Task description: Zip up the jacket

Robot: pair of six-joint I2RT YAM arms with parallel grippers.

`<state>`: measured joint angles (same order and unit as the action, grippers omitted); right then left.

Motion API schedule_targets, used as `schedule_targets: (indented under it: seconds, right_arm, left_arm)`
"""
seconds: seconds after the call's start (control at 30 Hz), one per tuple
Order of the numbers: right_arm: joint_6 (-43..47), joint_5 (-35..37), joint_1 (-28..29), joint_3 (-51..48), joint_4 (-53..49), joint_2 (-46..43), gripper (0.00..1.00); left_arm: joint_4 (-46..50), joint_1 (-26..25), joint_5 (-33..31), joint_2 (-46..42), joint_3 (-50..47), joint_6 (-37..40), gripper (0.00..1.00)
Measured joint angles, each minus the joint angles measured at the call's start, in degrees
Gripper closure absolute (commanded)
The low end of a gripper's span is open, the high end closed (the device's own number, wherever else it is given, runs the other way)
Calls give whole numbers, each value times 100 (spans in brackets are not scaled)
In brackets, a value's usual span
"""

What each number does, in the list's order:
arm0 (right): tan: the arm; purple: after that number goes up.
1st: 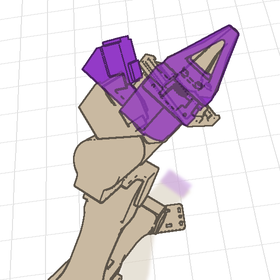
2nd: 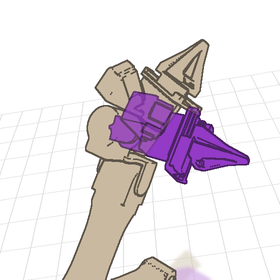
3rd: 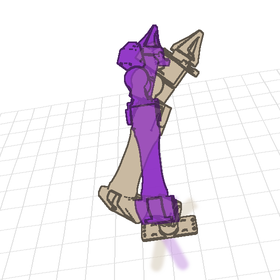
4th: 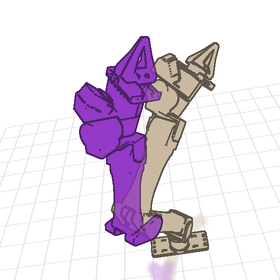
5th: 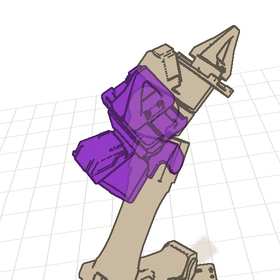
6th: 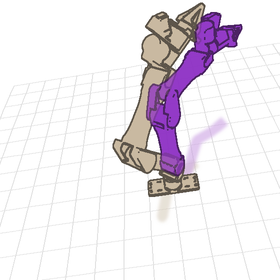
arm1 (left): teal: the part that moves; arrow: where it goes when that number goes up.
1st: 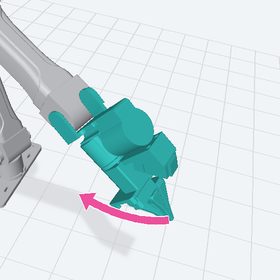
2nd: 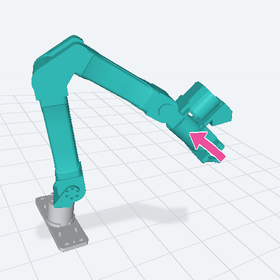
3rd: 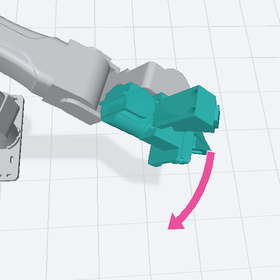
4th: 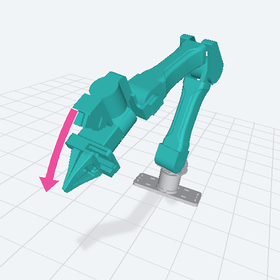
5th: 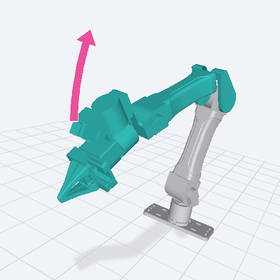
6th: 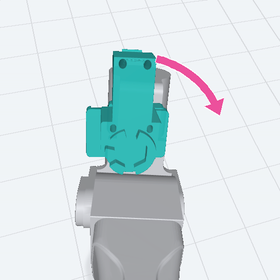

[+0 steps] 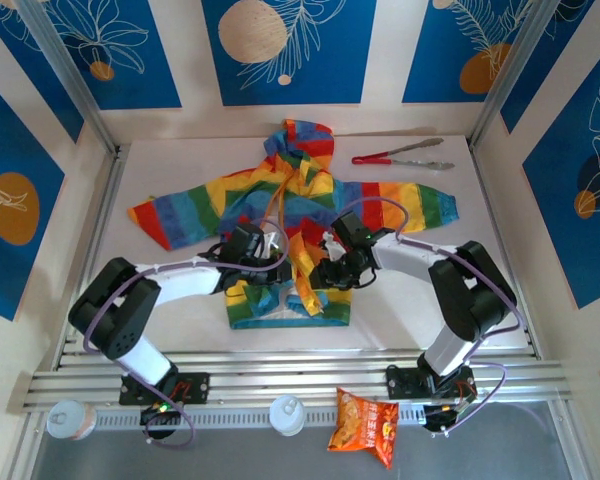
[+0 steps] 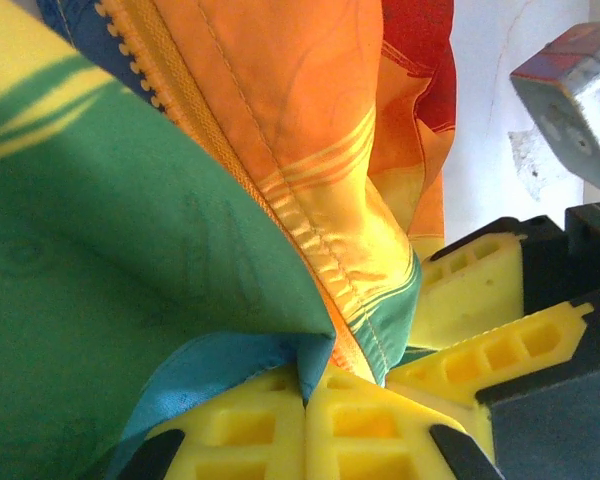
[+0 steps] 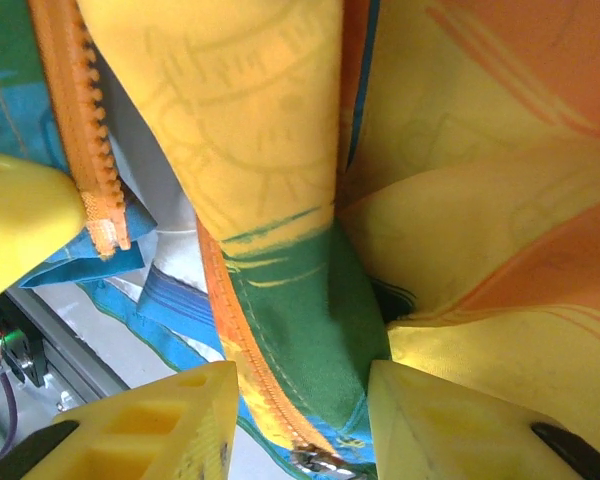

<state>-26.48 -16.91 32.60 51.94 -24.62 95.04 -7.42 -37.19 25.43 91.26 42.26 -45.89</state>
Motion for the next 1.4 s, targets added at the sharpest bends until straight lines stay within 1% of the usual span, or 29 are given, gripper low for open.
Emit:
schedule_targets:
  seconds: [0.07, 0.2, 0.33, 0.43, 0.6, 0.73, 0.93, 1.1, 1.3, 1.33, 1.4]
  right_arm:
    - [-4, -46, 48, 0, 0, 9, 65]
    - [-28, -286, 245, 0, 199, -2, 63]
    - [-24, -415, 691, 0, 391, -68, 63]
    - [-63, -433, 881, 0, 485, -72, 63]
    - [-212, -317, 892, 0, 511, -72, 63]
    - [-413, 52, 892, 0, 393, -87, 66]
    - [-846, 651, 892, 2, -52, -160, 68]
    - [-1047, 710, 909, -85, -31, -225, 68]
    - [-1117, 632, 1060, -214, 105, -149, 69]
    - [-1117, 599, 1086, -212, 151, -98, 70]
    - [-1108, 570, 1126, -205, 205, 15, 76]
  left_arm:
    - [-9, -2, -2, 4, 0, -15, 100]
    - [-28, -2, -2, 4, 0, -26, 100]
    - [-105, -2, -2, 68, 0, -55, 100]
    - [-129, -2, -2, 181, 0, -61, 100]
    - [-138, -2, -4, 284, -22, -52, 100]
    - [-179, -2, -4, 435, -81, -52, 100]
    - [-304, 0, -2, 570, -190, -55, 100]
    - [-352, 4, -2, 573, -199, -55, 100]
    - [-428, 4, -2, 573, -251, -55, 100]
    - [-435, 4, -2, 573, -251, -55, 100]
    - [-435, 4, -2, 573, -251, -57, 100]
